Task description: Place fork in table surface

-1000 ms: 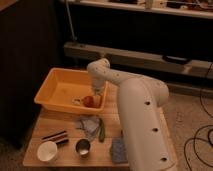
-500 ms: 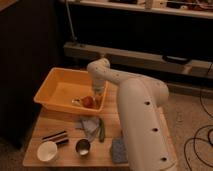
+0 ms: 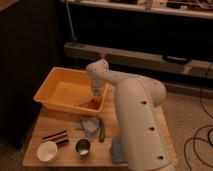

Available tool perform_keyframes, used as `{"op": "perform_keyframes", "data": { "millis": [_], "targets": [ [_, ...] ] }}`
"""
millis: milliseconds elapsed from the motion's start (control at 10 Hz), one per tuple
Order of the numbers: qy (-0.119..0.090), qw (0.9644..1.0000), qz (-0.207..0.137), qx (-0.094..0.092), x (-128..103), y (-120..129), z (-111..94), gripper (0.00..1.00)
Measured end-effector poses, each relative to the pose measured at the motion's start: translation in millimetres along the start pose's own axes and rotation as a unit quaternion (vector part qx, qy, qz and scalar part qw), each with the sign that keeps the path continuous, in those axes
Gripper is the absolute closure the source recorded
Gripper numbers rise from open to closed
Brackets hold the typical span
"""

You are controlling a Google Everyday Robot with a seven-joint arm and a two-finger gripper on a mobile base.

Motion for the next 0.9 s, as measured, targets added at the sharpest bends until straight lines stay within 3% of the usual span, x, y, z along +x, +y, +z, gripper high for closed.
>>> {"op": "perform_keyframes", "data": {
  "millis": [900],
  "targets": [
    [0.002, 1.0, 0.0, 0.004, -1.2, -1.0, -10.3, 1.0]
  ]
}}
